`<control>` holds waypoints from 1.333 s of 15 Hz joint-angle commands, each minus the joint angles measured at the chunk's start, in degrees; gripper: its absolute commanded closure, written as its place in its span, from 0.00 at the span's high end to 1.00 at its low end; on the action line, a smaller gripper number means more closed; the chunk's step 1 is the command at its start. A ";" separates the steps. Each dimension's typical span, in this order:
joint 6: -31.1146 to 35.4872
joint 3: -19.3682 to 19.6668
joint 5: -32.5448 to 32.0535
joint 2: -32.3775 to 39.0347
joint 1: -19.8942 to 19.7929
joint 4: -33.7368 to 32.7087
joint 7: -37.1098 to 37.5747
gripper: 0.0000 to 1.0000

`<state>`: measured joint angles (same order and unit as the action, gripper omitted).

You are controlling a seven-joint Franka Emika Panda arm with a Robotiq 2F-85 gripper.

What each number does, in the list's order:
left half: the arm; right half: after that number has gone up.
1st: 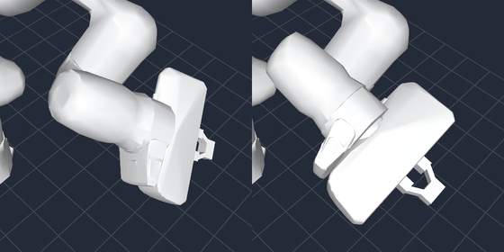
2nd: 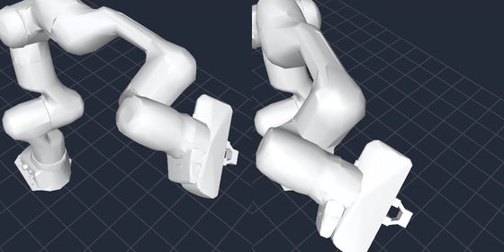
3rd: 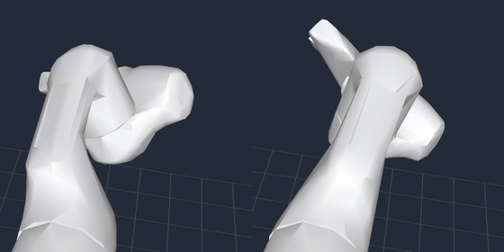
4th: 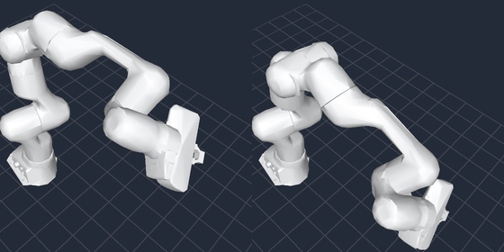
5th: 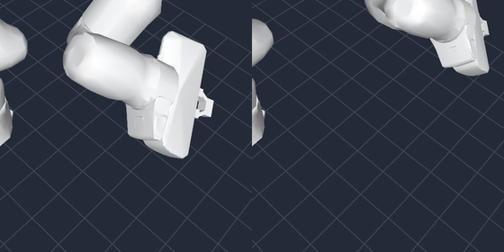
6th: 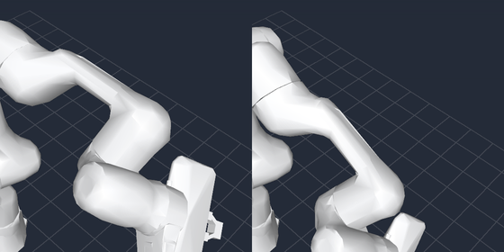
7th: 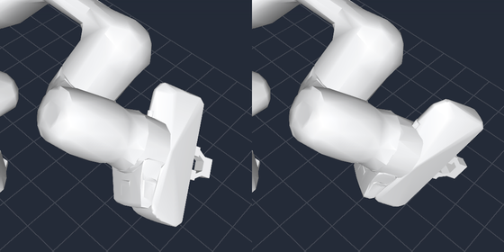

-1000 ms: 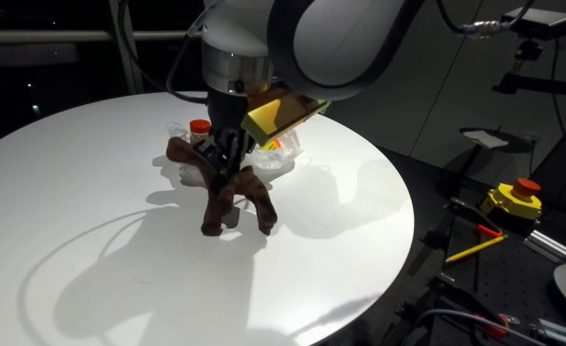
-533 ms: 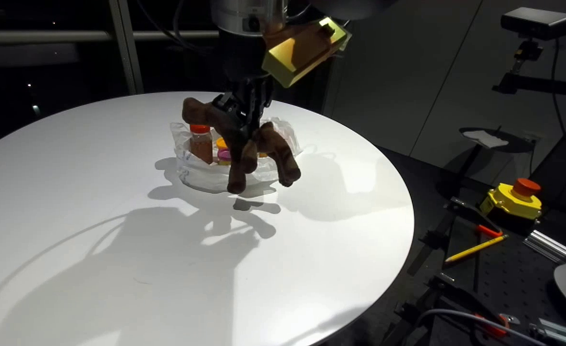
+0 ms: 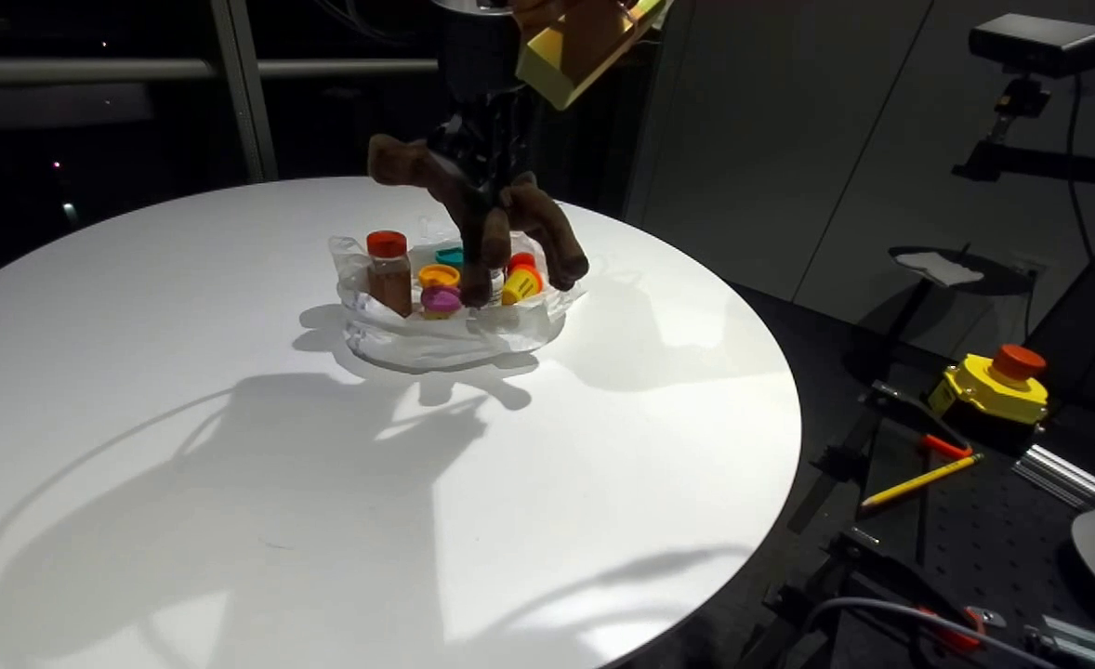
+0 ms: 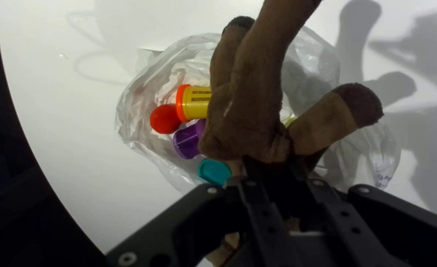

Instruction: Put all the objects on the table into the white plastic bag

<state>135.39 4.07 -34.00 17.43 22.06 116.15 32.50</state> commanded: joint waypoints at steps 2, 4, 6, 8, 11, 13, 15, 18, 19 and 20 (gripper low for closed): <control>-0.86 -1.31 -3.12 2.12 -3.93 -3.68 -3.19 0.12; 0.38 -1.18 -2.98 3.10 -5.22 -4.56 -4.52 0.12; 2.29 -1.01 -2.65 4.04 -6.37 -5.39 -5.33 0.11; 4.37 -0.99 -1.66 4.77 -7.45 -6.16 -6.16 0.11; 7.60 -1.54 1.81 5.52 -9.29 -6.95 -8.10 0.11; 9.19 -1.78 4.82 6.20 -10.23 -7.42 -10.07 0.11; 9.87 -2.06 8.75 7.10 -11.02 -7.98 -12.61 0.11; 10.41 -2.45 13.09 8.49 -11.94 -8.49 -15.97 0.11; 10.50 -2.38 13.95 9.00 -12.05 -8.65 -16.68 0.11; 10.53 -2.32 14.67 9.42 -12.13 -8.76 -17.34 0.11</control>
<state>145.10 2.68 -22.44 25.17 11.18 109.32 18.44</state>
